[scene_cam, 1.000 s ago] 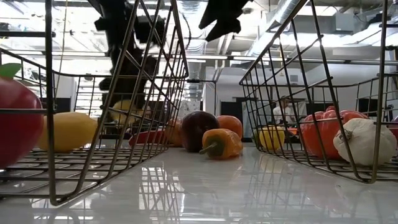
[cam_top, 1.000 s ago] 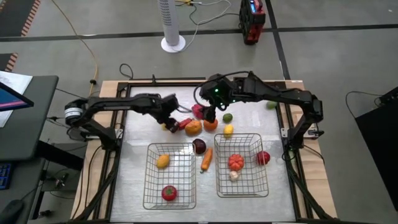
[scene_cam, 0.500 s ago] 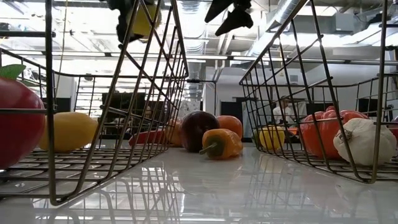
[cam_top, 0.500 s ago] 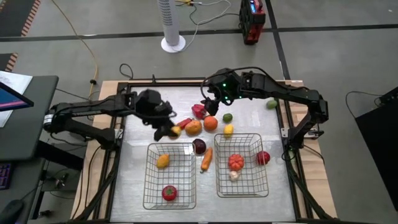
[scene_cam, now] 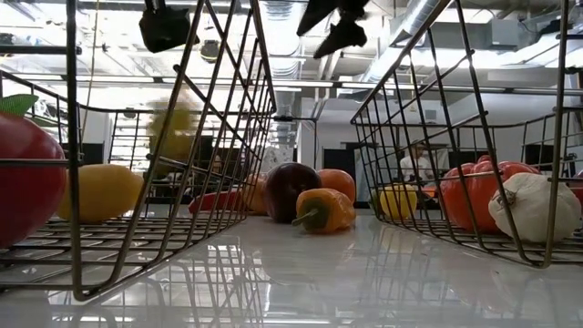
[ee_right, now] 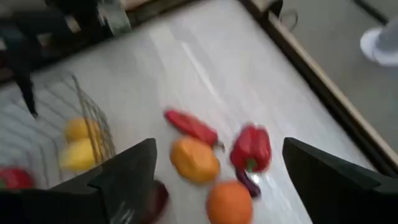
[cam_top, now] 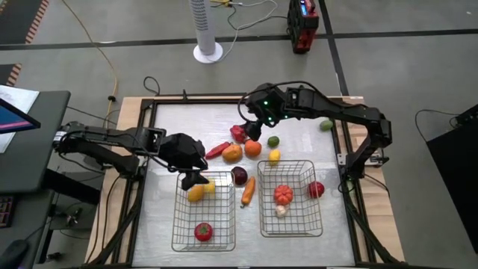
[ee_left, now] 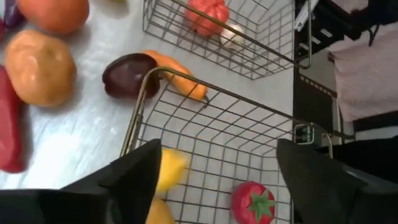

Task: Sort produce into baskets
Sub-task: Put the left lemon into the left wire brown basket, then put the potato into the right brown wire basket

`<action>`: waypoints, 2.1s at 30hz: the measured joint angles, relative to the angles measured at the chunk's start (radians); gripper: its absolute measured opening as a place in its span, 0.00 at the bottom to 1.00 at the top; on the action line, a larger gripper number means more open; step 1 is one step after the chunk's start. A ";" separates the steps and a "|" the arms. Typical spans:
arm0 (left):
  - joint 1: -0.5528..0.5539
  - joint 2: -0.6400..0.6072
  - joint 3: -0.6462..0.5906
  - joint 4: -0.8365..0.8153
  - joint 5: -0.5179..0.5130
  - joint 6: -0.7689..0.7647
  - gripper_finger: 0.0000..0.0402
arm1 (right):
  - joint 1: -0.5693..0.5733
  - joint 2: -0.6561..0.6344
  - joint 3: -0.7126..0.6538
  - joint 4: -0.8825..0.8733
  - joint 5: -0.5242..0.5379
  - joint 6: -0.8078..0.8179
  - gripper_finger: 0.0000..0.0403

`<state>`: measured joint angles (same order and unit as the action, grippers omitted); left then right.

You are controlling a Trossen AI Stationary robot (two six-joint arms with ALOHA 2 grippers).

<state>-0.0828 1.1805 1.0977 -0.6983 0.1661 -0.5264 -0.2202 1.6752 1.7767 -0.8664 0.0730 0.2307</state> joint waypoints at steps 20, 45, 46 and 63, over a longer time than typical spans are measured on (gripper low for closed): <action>-0.150 -0.062 0.000 0.114 -0.675 -0.150 0.78 | -0.022 0.326 0.000 -0.014 -0.352 -0.527 0.93; -0.176 -0.267 -0.001 -0.023 -0.256 -0.272 0.77 | 0.027 0.520 -0.003 0.173 -0.249 -0.647 0.83; -0.180 -0.264 -0.002 -0.041 -0.236 -0.273 0.77 | 0.027 0.524 -0.004 0.158 -0.248 -0.646 0.81; -0.205 -0.272 -0.002 -0.154 -0.260 -0.264 0.77 | -0.012 0.418 -0.005 0.107 -0.163 -0.571 0.67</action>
<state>-0.2882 0.9085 1.0962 -0.8524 -0.0938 -0.7902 -0.2320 2.0931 1.7716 -0.7591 -0.0898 -0.3402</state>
